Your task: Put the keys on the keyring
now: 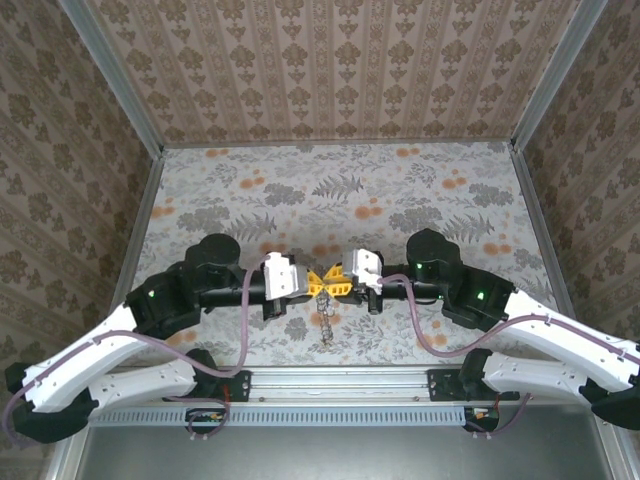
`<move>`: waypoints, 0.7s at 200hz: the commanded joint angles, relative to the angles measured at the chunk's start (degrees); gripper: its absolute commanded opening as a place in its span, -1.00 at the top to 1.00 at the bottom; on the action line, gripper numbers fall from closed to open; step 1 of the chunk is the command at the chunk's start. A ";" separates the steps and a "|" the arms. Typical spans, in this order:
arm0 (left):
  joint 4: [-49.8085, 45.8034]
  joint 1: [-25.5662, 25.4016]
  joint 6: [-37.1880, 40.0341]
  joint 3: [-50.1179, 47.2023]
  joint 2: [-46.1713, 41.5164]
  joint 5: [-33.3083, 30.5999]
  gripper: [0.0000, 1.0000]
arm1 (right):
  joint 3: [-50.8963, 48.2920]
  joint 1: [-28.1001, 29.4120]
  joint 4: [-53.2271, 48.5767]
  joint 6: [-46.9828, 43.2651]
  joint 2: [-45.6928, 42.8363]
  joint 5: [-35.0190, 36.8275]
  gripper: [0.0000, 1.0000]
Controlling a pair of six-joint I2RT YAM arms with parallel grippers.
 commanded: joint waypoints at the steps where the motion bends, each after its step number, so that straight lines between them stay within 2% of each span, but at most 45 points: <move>1: 10.62 0.40 -2.98 -0.85 -1.46 7.76 1.00 | 0.78 0.46 2.42 -0.22 -0.30 -2.95 0.62; 48: 18.55 1.46 -6.53 -4.56 -4.61 11.31 1.00 | 0.53 0.47 2.98 0.35 -0.88 -3.39 0.64; 96: 22.35 1.86 -8.46 -6.45 -5.17 12.17 1.00 | -0.84 0.52 4.66 0.75 -2.31 -2.08 0.65; 119: 25.15 2.19 -9.65 -7.84 -5.18 12.83 1.00 | -1.42 0.49 5.37 0.93 -2.87 -1.64 0.90; 140: 28.70 2.81 -11.61 -9.56 -4.98 12.84 1.00 | -1.70 0.45 5.71 0.87 -2.95 -0.67 1.00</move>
